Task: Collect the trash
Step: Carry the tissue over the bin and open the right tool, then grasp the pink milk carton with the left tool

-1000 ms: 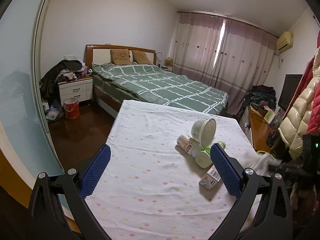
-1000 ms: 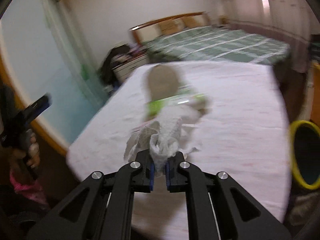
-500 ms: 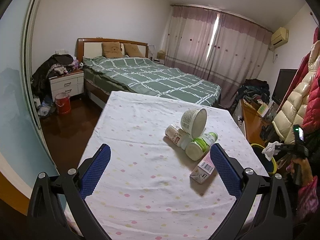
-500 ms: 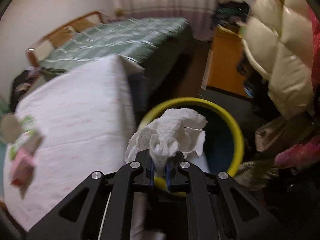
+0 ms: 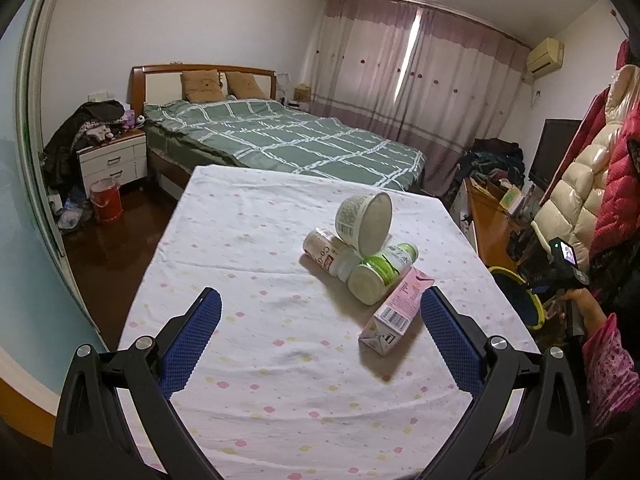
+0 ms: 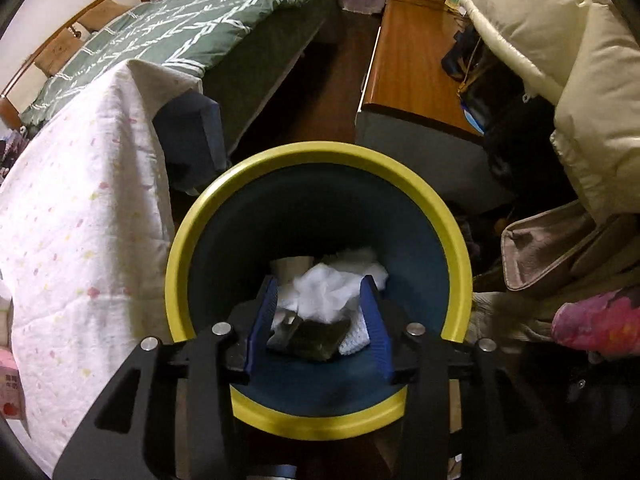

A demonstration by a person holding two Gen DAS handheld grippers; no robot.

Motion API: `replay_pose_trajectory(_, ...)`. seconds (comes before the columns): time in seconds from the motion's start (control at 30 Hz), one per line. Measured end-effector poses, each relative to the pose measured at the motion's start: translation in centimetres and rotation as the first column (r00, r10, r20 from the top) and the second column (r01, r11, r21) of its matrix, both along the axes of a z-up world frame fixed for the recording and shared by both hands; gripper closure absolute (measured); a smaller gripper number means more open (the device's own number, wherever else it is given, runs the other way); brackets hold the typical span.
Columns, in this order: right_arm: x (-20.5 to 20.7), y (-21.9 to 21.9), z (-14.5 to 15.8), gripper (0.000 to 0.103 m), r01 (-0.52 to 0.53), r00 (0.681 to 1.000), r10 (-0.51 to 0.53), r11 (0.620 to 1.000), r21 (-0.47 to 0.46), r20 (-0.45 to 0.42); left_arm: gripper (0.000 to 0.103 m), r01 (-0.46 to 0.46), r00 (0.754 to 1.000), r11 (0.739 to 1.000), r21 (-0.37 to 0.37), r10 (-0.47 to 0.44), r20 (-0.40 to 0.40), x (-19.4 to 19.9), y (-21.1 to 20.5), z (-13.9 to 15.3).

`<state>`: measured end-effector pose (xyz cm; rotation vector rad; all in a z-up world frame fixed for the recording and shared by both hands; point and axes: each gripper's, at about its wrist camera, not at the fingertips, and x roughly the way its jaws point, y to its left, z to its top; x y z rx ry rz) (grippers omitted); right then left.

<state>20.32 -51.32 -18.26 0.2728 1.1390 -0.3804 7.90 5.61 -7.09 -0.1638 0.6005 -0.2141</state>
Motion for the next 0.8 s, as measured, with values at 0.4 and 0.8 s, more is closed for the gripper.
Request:
replay_pose_trajectory(0.4,-2.0,4.7,4.3,0.054,-0.137,0.980,0.132,0.990,0.029,0.149,0.005,0.223,0.971,0.974,0.027,-0.219,-0.095,3.5,-6.2,-4.0)
replay_pose_trajectory(0.8,-2.8,6.6,5.1,0.051,-0.218,0.957,0.205,0.975,0.046,0.203,0.028,0.337,0.908,0.941,0.041,-0.313,-0.279,10.7,-12.2,-11.0)
